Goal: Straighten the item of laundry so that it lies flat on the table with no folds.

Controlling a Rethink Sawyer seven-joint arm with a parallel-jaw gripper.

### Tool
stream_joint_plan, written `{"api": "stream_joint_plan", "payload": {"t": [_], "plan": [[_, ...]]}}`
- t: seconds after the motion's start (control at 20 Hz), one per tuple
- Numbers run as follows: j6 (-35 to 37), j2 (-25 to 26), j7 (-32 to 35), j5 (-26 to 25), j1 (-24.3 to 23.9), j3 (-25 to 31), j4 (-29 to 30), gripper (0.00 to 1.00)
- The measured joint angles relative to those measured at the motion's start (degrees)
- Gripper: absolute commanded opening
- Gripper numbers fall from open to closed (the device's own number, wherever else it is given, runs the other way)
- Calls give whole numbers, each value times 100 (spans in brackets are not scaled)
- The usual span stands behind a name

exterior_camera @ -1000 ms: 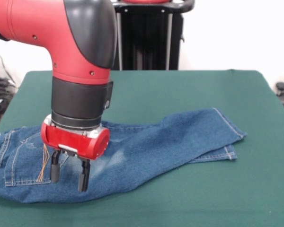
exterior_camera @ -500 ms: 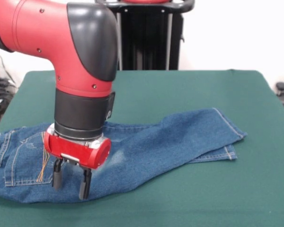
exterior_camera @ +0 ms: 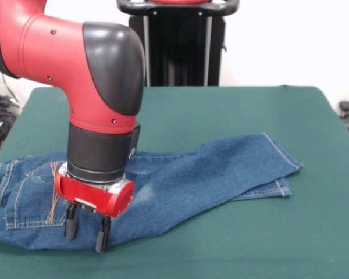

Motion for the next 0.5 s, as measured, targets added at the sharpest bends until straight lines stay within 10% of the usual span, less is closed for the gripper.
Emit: {"api": "stream_joint_plan", "payload": {"t": [0.5], "plan": [[-299,96,0,134,127,-93,-3,100]]}}
